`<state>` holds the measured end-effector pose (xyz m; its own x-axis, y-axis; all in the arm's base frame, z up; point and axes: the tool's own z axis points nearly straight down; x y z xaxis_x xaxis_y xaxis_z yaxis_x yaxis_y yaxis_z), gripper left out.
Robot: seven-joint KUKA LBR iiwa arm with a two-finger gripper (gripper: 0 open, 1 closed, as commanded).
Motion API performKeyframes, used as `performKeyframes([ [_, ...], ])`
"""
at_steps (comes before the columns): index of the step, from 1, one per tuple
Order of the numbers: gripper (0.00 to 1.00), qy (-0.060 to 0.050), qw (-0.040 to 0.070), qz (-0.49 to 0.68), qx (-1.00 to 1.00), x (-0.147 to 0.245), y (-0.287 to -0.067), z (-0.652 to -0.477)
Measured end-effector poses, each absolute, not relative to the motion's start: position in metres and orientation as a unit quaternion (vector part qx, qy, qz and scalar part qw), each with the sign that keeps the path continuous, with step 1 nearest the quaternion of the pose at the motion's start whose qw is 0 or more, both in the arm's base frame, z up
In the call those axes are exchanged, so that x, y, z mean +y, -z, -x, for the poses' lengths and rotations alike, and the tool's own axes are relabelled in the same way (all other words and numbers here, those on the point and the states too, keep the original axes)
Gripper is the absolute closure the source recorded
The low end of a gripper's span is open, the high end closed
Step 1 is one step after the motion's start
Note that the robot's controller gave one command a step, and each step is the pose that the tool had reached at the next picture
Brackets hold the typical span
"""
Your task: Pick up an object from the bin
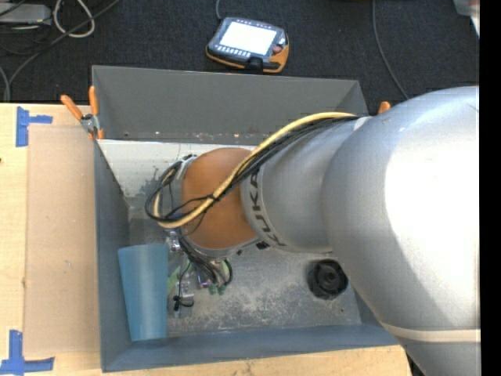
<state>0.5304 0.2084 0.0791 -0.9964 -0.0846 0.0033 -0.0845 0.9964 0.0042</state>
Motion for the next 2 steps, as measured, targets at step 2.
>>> performKeyframes([
  [2, 0.00, 0.001, 0.000, -0.006, -1.000, 0.138, -0.081, -0.555],
])
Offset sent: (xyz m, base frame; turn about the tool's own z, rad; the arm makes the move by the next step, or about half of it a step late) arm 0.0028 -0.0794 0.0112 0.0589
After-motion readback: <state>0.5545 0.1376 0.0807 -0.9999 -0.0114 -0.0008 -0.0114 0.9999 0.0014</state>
